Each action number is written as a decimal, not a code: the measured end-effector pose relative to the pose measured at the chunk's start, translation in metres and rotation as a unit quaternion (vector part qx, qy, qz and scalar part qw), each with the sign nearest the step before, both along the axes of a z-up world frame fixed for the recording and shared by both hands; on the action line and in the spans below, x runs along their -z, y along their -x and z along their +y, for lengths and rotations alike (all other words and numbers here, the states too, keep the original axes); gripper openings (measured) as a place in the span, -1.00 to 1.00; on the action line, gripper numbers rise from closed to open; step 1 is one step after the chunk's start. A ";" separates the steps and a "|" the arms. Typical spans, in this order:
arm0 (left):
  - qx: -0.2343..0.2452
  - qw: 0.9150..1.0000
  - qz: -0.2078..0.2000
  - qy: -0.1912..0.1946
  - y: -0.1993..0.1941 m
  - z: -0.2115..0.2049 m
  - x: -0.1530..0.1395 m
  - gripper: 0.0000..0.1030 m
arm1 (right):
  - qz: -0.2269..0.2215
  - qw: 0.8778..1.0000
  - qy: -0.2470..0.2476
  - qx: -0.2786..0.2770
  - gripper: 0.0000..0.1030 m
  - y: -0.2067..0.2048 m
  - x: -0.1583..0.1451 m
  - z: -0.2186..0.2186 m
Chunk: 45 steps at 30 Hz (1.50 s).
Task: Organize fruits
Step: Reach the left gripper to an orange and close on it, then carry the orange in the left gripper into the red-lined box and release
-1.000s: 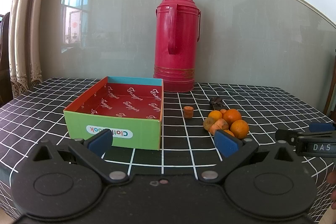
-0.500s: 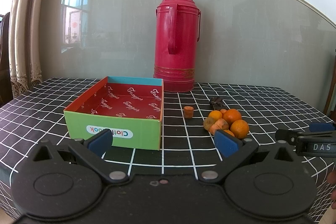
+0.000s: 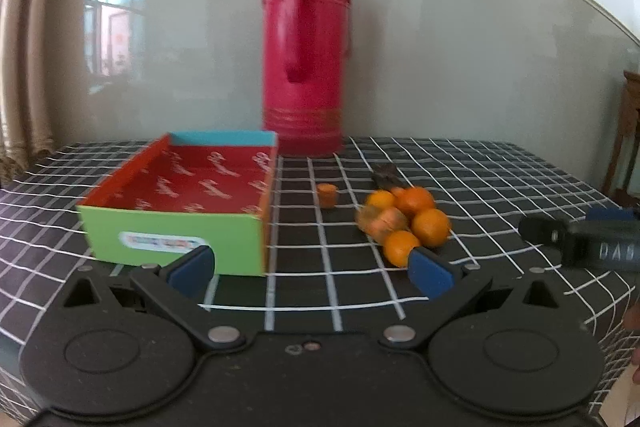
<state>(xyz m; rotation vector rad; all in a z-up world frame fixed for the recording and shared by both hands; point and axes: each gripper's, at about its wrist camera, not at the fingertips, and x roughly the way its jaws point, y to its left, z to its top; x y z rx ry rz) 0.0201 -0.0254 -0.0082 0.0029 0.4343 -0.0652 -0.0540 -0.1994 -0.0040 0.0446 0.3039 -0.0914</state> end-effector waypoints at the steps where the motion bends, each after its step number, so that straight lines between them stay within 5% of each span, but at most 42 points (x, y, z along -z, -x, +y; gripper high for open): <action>1: 0.007 1.000 0.003 0.001 -0.003 -0.005 0.001 0.76 | -0.001 1.000 -0.005 0.006 1.00 -0.001 -0.001 -0.004; 2: 0.016 1.000 0.011 -0.002 -0.008 -0.011 0.002 0.44 | -0.002 1.000 -0.011 0.011 1.00 -0.003 -0.002 -0.008; 9: 0.063 0.997 0.049 -0.019 -0.053 -0.055 0.022 0.08 | -0.005 0.999 -0.028 0.045 1.00 -0.010 -0.008 -0.036; 14: 0.056 0.995 0.082 -0.022 -0.079 -0.068 0.037 -0.59 | 0.002 0.997 -0.043 0.059 1.00 -0.024 -0.010 -0.050; 20: 0.058 0.996 0.064 -0.001 -0.073 -0.054 0.024 -0.62 | -0.004 0.997 -0.054 0.064 1.00 -0.036 -0.010 -0.054; 24: 0.010 1.000 -0.019 -0.022 -0.059 -0.022 0.000 -0.62 | 0.016 0.997 -0.046 0.055 1.00 -0.043 -0.001 -0.048; 28: -0.057 0.998 -0.029 -0.017 -0.066 0.027 -0.008 -0.62 | 0.013 0.999 -0.034 0.040 1.00 -0.046 0.000 -0.035; 31: -0.090 0.996 -0.015 -0.007 -0.074 0.058 -0.003 -0.57 | 0.015 1.000 -0.009 0.022 1.00 -0.051 0.001 -0.017; 33: -0.100 0.995 -0.004 -0.004 -0.076 0.069 0.000 -0.14 | 0.009 1.000 0.010 0.014 1.00 -0.054 0.001 -0.004; 35: -0.115 0.993 -0.024 -0.010 -0.067 0.073 -0.001 0.53 | 0.012 1.000 0.013 0.001 1.00 -0.057 0.002 0.005; 45: -0.120 0.992 -0.039 0.015 -0.029 0.095 -0.009 0.83 | 0.047 0.998 0.049 -0.015 1.00 -0.076 0.012 0.034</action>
